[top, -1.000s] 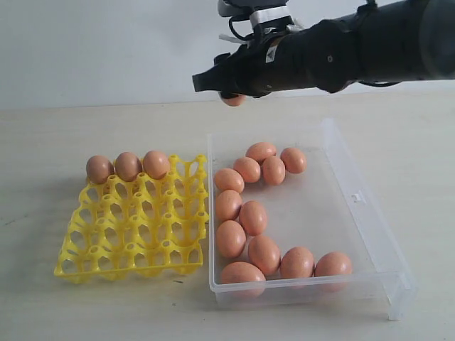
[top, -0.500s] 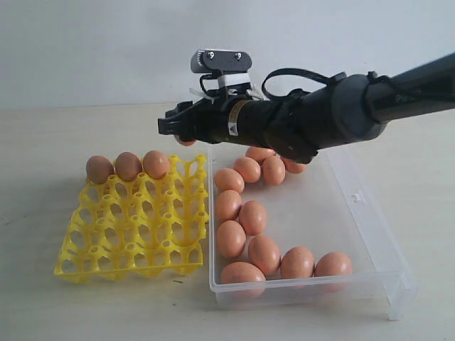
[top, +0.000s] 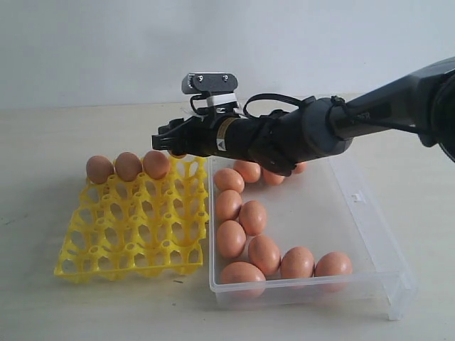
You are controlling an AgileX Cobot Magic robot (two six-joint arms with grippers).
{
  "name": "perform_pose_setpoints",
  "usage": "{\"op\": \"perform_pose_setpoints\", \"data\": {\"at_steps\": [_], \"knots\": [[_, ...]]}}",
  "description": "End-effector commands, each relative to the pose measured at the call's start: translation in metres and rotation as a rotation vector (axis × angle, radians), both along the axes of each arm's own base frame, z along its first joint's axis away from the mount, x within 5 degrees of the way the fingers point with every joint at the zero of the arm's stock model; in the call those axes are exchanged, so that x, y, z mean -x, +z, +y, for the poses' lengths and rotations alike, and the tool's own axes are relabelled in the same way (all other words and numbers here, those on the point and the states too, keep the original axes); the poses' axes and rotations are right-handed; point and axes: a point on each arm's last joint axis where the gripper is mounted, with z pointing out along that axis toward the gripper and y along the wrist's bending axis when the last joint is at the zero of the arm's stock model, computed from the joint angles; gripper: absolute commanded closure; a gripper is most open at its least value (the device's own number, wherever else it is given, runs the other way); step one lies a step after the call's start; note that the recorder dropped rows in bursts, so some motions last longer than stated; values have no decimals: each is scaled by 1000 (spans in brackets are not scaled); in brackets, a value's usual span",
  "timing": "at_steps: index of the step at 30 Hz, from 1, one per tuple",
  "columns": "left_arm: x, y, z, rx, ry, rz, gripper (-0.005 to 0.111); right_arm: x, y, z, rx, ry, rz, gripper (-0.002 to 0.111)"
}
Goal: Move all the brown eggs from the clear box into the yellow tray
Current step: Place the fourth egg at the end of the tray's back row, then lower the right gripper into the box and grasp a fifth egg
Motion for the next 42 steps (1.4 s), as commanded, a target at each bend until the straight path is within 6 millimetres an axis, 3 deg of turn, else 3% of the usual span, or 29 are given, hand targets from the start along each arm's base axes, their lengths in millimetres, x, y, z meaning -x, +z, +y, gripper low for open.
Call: {"op": "perform_pose_setpoints", "data": {"at_steps": [1, 5, 12, 15, 18, 21, 26, 29, 32, 37, 42], "knots": [[0, 3, -1, 5, -8, -22, 107, -4, 0, 3, 6, 8, -17, 108], [0, 3, -1, 5, -8, -22, 107, -5, -5, 3, 35, 12, -21, 98], [0, 3, -1, 5, -8, -22, 107, -5, -7, 2, 47, 9, -15, 52], [0, 3, -1, 5, -8, -22, 107, -5, -6, 2, 58, 3, -9, 43], [0, 3, -1, 5, -8, -22, 107, -5, 4, -2, 94, -21, 4, 44], [0, 3, -1, 5, -8, -22, 107, -4, 29, -11, 174, -75, 24, 49], [0, 3, -1, 5, -8, -22, 107, 16, 100, -43, 450, -160, 48, 77], [0, 3, -1, 5, -8, -22, 107, 42, 131, -64, 602, -122, 96, 96], [0, 3, -1, 5, -8, -22, 107, 69, 138, -84, 672, -63, 194, 108], [0, 3, -1, 5, -8, -22, 107, 100, 128, -112, 663, -57, 344, 108], [0, 3, -1, 5, -8, -22, 107, 123, 102, -114, 581, -16, 431, 108]]}}
